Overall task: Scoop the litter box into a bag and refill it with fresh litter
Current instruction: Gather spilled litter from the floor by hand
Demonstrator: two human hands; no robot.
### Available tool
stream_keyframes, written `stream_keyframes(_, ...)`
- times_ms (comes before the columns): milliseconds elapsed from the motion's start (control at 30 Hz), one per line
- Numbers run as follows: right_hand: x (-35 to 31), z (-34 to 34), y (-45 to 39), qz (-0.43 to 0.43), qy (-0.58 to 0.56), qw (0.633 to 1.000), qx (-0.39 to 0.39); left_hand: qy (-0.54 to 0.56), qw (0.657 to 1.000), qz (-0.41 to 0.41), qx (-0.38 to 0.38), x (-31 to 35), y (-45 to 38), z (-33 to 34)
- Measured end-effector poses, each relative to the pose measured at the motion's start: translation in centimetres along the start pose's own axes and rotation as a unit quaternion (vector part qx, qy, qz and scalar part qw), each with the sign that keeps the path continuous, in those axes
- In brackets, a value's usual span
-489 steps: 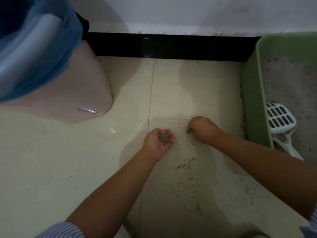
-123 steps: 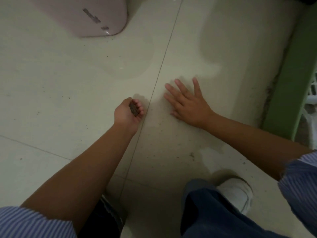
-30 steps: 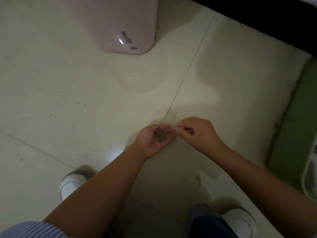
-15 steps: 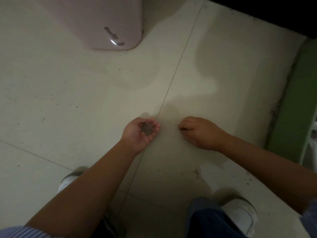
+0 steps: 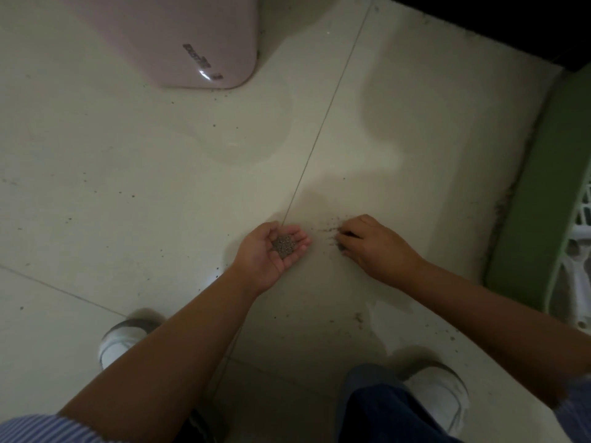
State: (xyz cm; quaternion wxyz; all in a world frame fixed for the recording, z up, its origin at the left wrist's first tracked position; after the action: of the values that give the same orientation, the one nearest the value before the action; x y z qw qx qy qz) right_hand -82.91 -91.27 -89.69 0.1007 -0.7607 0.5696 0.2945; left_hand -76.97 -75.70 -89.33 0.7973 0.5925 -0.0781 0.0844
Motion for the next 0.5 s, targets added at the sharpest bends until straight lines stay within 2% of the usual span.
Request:
stream_keyframes(233,-0.3,-0.7,-1.5,-0.004,0.049,0.998,-0.032,0.005,1.000,0.001,0.016,0.1,0.2,0.4)
stream_keyframes(367,-0.9,-0.9,-2.5,0.071,0.017,0.993,-0.095,0.013,1.000,0.002,0.021,0.0,0.1,0.3)
stream_keyframes(400,-0.9,-1.3,-2.8,0.115,-0.010,0.988,-0.106,0.017,1.000,0.002,0.023,0.0,0.1,0.3)
stream_keyframes(467,-0.7,-2.2,-3.2,0.204,-0.051,0.976,-0.046,0.024,0.999,0.004,0.025,-0.1,0.1,0.4)
stream_keyframes(500,-1.3,-2.7,-3.3,0.222,-0.087,0.971,-0.014,0.027,0.999,0.004,0.024,-0.2,0.2,0.5)
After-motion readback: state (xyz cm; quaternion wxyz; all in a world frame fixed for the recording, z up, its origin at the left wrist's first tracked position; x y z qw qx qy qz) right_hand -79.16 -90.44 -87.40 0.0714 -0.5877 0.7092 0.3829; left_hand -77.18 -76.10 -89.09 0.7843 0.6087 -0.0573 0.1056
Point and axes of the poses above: each hand's wrist, its own y-axis away from the middle knuckle, its own z-axis out of the palm, x = y × z, the point moved 3 cm from there along -y, towards the middle knuckle, and after that the axes turned 11 degrees about -y, right-handed, at the moved point
